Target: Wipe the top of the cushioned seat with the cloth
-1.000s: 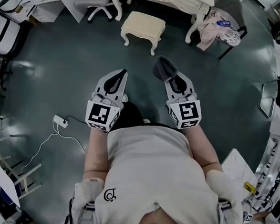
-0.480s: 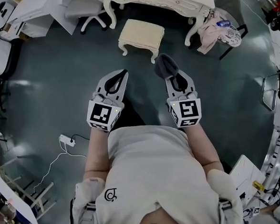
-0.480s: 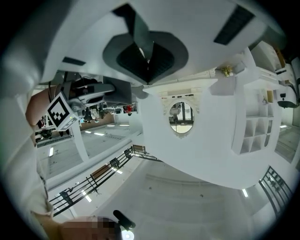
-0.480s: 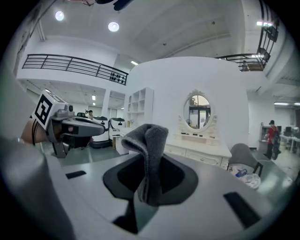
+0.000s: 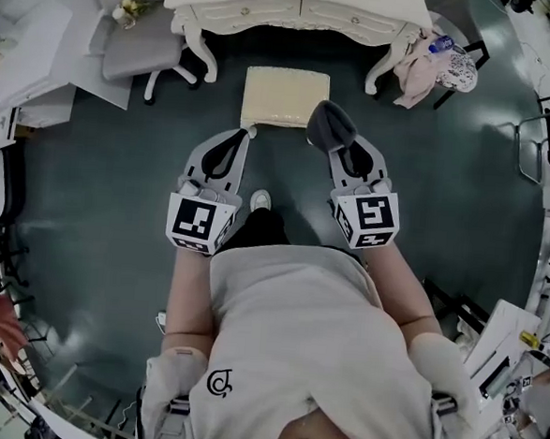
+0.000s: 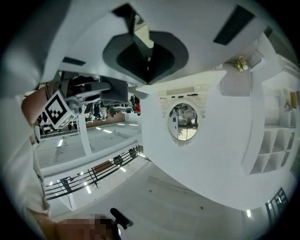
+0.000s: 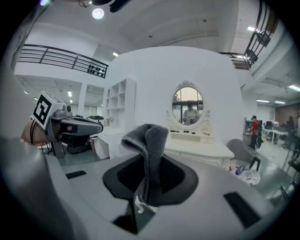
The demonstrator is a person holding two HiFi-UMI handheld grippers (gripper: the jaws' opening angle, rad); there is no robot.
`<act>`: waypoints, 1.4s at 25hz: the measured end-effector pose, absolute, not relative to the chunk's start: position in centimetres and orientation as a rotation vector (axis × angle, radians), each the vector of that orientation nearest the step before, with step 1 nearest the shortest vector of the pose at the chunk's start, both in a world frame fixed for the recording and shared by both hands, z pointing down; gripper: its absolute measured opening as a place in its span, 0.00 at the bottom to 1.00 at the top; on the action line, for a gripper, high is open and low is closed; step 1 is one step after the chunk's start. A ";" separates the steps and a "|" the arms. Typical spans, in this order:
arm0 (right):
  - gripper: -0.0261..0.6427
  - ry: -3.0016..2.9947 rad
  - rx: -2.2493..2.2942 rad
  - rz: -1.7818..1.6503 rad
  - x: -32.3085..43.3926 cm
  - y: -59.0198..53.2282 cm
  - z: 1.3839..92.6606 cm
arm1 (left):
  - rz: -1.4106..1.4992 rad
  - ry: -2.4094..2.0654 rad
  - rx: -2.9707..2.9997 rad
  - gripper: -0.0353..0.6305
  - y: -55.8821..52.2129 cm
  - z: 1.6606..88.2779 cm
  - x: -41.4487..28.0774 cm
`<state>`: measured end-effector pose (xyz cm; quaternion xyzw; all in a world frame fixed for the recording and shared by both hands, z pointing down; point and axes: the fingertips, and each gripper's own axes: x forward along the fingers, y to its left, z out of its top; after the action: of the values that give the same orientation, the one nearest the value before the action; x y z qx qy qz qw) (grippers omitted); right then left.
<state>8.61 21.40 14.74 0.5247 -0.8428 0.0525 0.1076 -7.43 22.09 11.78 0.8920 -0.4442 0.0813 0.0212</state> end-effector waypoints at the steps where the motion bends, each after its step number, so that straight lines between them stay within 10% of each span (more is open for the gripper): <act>1: 0.15 -2.465 1.556 0.159 7.6 20.0 15.0 | 0.257 -1.356 2.772 0.07 20.4 11.9 -8.5; 35: 0.16 -2.222 1.172 0.741 -1.1 -9.2 52.8 | 0.227 -1.206 2.527 0.07 -6.8 39.2 -10.2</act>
<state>-1.08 -9.19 52.81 0.4322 -0.8196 0.2733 0.2583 -10.23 -6.81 39.21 0.8871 -0.4236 0.0796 0.1655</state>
